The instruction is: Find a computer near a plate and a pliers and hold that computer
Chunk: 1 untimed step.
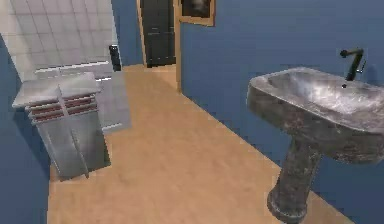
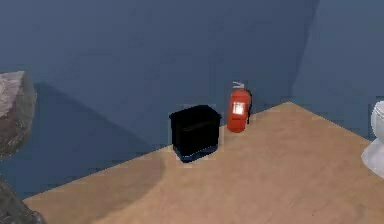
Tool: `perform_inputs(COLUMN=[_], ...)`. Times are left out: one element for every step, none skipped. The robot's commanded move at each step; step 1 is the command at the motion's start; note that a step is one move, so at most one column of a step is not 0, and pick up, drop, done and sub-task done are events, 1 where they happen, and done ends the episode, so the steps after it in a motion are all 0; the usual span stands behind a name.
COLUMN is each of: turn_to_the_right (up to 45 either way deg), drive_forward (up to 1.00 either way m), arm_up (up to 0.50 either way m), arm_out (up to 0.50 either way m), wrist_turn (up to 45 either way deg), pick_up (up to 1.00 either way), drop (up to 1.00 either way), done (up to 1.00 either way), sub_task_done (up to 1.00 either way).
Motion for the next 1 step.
perform_inputs(turn_to_the_right=[45.0], drive_forward=[0.00], arm_up=[0.00], arm_out=[0.00], wrist_turn=[0.0], pick_up=[0.00], drop=[0.00], done=[0.00], sub_task_done=[0.00])
